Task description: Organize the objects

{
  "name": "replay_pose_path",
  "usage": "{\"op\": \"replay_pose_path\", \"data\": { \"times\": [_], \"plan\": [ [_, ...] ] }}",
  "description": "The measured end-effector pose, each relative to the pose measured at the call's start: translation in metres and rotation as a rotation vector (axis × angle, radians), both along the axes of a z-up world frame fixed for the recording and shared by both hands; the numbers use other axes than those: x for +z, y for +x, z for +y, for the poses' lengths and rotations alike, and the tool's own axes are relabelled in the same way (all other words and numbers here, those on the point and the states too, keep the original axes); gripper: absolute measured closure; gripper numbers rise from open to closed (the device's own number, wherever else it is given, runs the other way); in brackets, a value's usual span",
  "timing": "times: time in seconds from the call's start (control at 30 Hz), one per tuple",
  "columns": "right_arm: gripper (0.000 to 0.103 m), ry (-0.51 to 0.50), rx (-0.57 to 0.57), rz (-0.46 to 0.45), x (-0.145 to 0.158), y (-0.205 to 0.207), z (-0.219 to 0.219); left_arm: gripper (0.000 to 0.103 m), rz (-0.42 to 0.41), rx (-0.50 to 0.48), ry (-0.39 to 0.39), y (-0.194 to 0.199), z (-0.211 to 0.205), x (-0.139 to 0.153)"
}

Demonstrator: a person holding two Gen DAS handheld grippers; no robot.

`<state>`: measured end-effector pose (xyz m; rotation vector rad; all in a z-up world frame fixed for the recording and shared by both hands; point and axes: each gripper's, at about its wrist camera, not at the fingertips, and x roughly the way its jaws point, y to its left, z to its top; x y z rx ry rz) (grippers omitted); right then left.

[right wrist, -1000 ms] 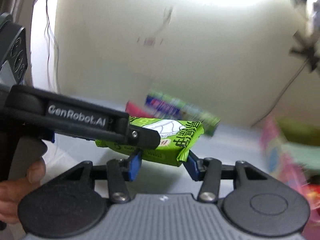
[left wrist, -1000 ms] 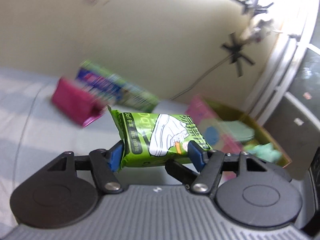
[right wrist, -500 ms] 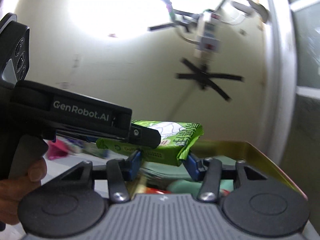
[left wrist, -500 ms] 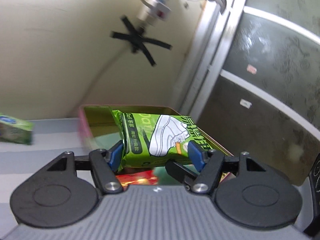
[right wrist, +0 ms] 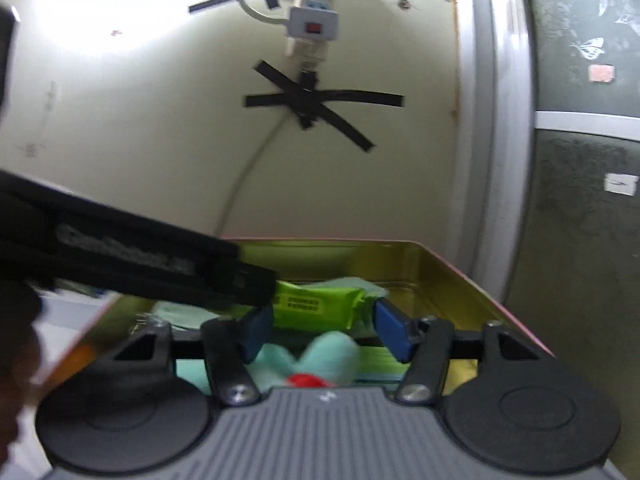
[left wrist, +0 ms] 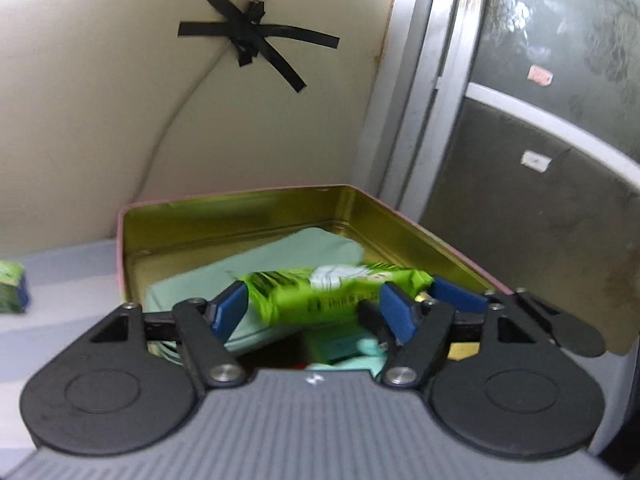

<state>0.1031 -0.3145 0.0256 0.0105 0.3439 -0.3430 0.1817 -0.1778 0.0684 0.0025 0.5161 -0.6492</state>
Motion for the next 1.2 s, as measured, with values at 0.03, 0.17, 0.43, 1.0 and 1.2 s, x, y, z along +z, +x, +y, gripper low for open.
{"op": "replay_pose_path", "data": {
  "times": [0.03, 0.17, 0.43, 1.0, 1.2],
  "plan": [
    [0.046, -0.002, -0.012, -0.001, -0.003, -0.001, 0.000, 0.029, -0.021, 0.010, 0.023, -0.003, 0.000, 0.000],
    [0.045, 0.042, -0.009, -0.012, -0.005, -0.005, -0.006, 0.029, -0.055, 0.077, 0.092, -0.008, 0.003, 0.000],
    [0.042, 0.058, -0.021, -0.059, 0.001, -0.027, 0.004, 0.029, -0.042, 0.121, 0.113, -0.020, 0.021, 0.007],
    [0.035, 0.182, 0.008, -0.169, 0.017, -0.078, 0.047, 0.028, -0.058, 0.214, 0.121, -0.062, 0.078, 0.014],
    [0.034, 0.207, 0.042, -0.192, 0.017, -0.086, 0.071, 0.027, -0.038, 0.281, 0.131, -0.065, 0.108, 0.005]
  ]
}}
